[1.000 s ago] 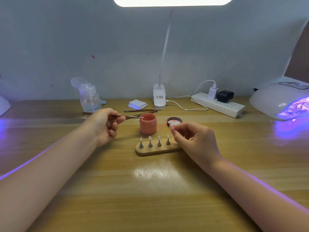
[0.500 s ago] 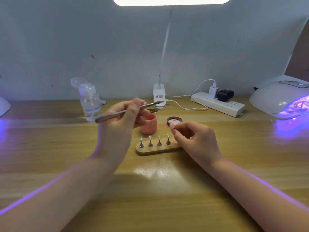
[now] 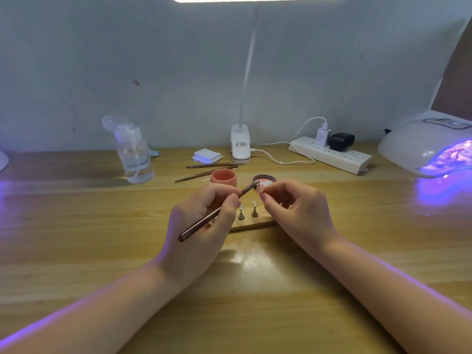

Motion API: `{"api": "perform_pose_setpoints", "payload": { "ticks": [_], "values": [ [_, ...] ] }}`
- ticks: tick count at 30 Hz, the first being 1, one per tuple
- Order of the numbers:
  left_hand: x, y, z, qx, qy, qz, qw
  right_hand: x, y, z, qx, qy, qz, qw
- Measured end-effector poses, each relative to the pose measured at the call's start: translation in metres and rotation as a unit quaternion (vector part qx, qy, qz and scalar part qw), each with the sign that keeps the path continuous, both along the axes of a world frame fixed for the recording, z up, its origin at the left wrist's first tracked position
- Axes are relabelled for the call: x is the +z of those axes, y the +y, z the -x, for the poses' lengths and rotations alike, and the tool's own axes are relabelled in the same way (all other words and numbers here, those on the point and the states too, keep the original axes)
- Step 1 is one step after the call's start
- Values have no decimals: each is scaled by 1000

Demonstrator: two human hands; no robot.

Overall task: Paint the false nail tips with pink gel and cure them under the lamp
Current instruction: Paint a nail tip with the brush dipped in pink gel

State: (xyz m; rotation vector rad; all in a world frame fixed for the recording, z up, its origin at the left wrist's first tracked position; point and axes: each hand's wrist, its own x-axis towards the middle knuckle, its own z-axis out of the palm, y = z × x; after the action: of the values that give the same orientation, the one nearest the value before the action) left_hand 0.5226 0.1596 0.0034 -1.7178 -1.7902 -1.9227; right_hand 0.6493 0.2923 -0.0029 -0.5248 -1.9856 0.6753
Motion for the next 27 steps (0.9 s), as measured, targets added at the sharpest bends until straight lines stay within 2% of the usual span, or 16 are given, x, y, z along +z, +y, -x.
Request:
{"api": "perform_pose_setpoints", "payload": {
  "ticks": [12, 17, 22, 27],
  "values": [
    [1, 0, 2, -8, -23, -1, 1000, 0, 0, 0, -5, 11, 12, 1000],
    [0, -3, 2, -27, 9, 21, 999, 0, 1, 0, -11, 3, 13, 1000],
    [2, -4, 2, -26, -1, 3, 1000, 1, 0, 0, -11, 5, 9, 1000],
    [2, -3, 3, -24, -2, 27, 999, 2, 0, -1, -10, 2, -9, 1000]
  ]
}}
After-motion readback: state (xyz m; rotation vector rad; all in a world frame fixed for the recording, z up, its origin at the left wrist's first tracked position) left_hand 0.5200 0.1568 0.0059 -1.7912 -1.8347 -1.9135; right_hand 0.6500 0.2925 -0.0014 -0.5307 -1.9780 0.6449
